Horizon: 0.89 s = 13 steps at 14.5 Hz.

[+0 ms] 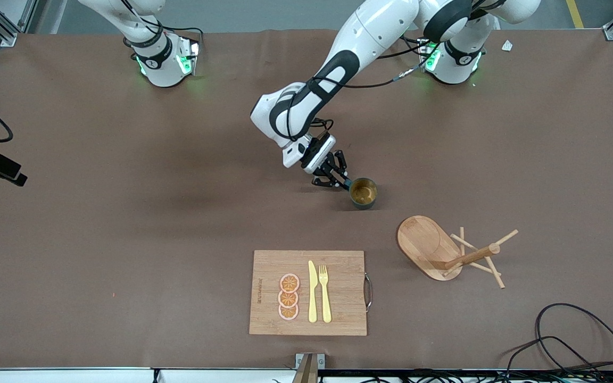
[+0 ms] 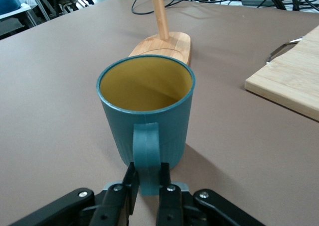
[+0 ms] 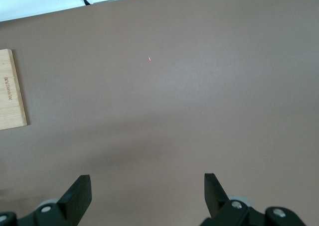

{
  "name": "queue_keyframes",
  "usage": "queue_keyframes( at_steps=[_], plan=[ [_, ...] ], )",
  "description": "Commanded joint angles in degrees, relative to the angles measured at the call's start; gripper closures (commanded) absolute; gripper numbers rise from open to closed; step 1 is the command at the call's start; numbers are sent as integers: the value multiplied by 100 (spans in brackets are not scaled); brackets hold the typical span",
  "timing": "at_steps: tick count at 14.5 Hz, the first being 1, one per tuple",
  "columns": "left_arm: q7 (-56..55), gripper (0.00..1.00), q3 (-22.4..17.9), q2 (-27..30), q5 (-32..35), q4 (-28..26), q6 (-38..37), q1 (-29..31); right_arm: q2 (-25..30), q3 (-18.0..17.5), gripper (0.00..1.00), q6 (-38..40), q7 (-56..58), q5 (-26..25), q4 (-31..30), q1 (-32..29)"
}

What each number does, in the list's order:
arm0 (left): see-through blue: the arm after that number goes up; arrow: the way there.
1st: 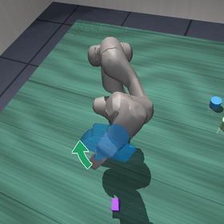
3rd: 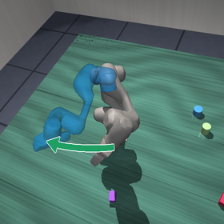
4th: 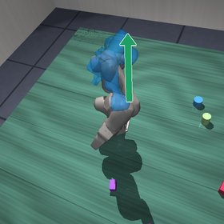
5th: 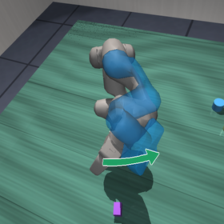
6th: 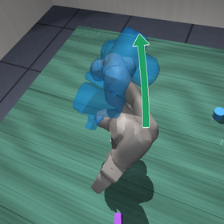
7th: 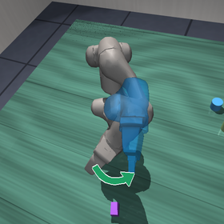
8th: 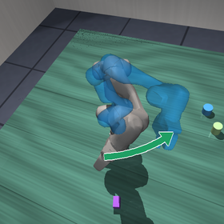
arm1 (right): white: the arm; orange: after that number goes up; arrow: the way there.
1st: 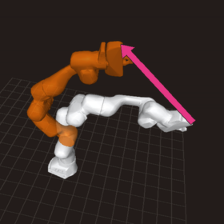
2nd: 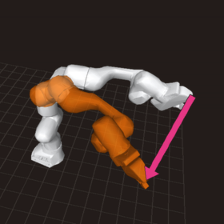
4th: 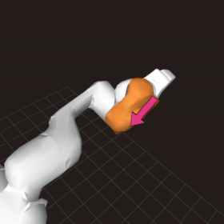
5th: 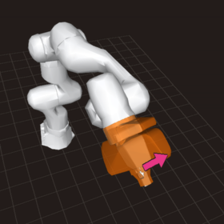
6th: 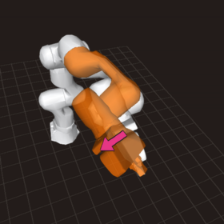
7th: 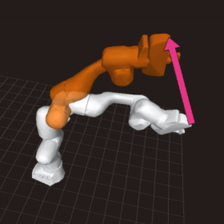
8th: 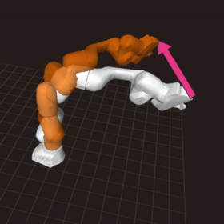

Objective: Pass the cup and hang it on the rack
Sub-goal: 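Lift the mug by its handle with the left gripper toward the rack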

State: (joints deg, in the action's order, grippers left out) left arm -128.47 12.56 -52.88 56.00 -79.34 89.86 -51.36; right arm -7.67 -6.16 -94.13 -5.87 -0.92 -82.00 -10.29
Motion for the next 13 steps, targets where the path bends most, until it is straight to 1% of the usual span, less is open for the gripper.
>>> queue_keyframes(
  at_steps=[1, 4, 8, 10, 13],
  plan=[
    [567, 99, -17, 313, -238, -12, -101, 47, 72, -78, 0, 44, 16, -66, -26, -79],
    [954, 100, 18, 428, -362, 15, -92, 153, 72, -78, 0, 44, 7, -66, -27, -79],
    [1351, 100, 45, 866, -765, 102, 109, 355, 72, -78, 0, 44, 16, -66, -18, -79],
    [1639, 100, 45, 1129, -1203, 234, 303, 486, 72, -78, 0, 35, 16, -66, -18, -79],
    [2298, 100, 36, 1770, -2099, 235, 707, 881, 72, -78, 0, 35, 16, -66, -18, -79]
  ],
)
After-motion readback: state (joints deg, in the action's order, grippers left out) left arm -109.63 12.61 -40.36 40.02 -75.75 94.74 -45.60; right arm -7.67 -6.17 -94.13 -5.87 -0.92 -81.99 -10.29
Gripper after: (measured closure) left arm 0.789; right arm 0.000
